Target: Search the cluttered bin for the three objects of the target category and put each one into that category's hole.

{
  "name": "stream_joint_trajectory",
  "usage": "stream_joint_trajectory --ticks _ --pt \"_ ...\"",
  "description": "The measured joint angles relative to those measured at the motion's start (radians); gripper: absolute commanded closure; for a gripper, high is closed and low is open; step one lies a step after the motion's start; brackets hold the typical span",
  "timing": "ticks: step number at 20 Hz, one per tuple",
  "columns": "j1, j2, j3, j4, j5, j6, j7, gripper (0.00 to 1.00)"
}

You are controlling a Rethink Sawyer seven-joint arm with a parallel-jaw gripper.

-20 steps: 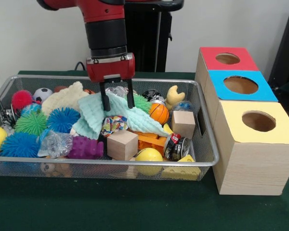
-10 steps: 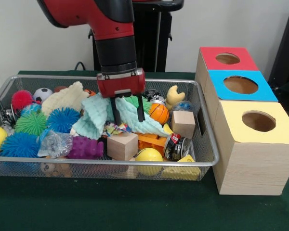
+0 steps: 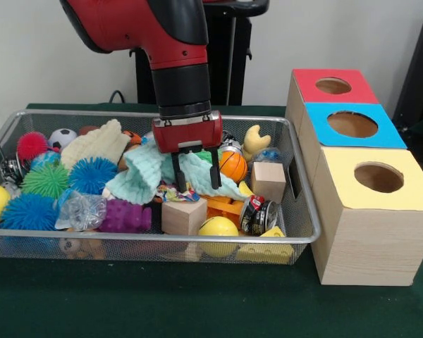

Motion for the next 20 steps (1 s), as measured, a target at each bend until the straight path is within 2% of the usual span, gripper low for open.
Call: stream_joint_trajectory --ticks 20 --pt "-0.004 0.002 -0.003 -0.025 -0.059 0.0 0.0 0.0"
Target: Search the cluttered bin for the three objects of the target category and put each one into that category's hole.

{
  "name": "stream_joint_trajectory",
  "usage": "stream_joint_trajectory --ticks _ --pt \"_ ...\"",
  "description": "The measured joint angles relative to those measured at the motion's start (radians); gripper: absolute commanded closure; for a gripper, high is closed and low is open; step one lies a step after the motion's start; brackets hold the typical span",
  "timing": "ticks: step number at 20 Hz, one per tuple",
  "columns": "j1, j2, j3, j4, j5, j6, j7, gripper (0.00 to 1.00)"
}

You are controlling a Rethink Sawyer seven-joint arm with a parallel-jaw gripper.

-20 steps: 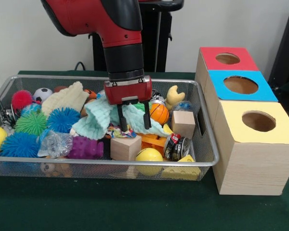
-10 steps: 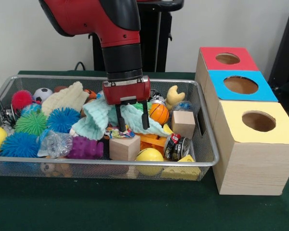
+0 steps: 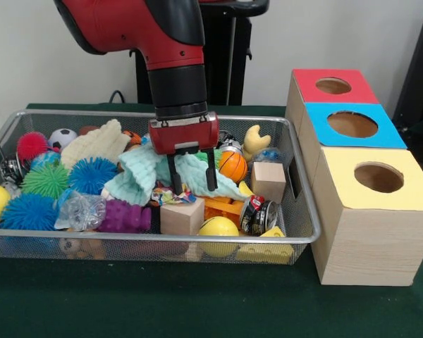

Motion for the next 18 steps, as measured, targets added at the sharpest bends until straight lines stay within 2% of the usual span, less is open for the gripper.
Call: stream_joint_trajectory --ticks 9,10,18 --pt "0.001 0.0 0.0 -0.007 -0.01 0.0 0.0 0.0" --pt "0.001 0.001 -0.001 -0.01 -0.015 0.0 0.0 1.0" --pt "0.0 0.008 -0.002 -0.02 -0.015 -0.001 0.0 1.0"
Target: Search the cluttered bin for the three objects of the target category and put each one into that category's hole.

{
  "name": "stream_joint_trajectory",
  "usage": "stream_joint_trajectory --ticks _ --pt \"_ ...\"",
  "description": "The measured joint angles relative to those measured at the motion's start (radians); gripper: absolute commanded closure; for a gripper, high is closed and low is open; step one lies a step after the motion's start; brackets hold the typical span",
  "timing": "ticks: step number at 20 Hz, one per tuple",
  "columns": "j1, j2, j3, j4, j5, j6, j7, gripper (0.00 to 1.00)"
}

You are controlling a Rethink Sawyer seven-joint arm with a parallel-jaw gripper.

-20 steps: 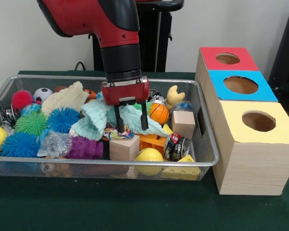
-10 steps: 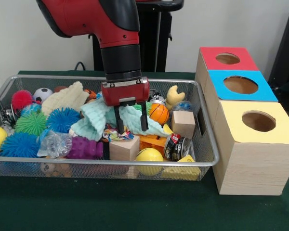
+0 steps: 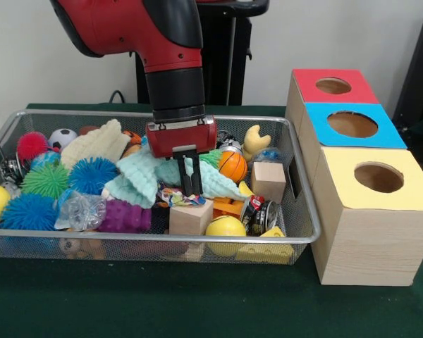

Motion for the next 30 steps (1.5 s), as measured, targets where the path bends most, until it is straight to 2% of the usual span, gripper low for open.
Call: stream_joint_trajectory --ticks 7,15,30 --pt "0.004 0.003 -0.001 -0.002 0.0 -0.058 0.0 1.0" --pt "0.011 -0.006 -0.008 -0.002 0.001 -0.075 0.0 1.0" --pt "0.027 -0.167 -0.024 0.046 0.045 -0.043 0.0 1.0"
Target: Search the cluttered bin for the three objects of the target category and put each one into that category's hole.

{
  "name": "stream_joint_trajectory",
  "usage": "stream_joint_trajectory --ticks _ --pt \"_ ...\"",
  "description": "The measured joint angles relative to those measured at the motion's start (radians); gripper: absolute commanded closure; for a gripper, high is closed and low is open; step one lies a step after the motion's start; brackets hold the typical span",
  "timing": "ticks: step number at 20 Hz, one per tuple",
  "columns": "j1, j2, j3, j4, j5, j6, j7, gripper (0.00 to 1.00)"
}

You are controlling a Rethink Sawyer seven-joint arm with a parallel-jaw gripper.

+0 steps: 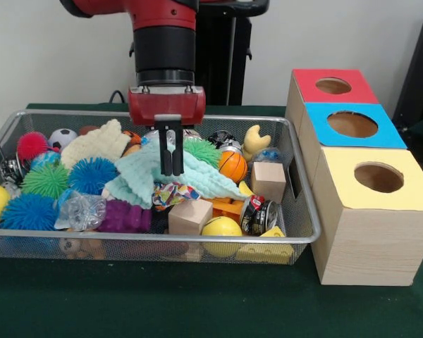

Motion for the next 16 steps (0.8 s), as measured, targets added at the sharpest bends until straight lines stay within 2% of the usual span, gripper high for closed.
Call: stream_joint_trajectory --ticks 8,9,16 --pt "0.001 -0.068 -0.004 0.033 0.039 0.038 0.0 1.0" --pt "0.001 -0.076 -0.005 0.038 0.045 0.04 0.0 0.0" --pt "-0.005 -0.076 -0.005 0.048 0.046 0.04 0.0 0.0"
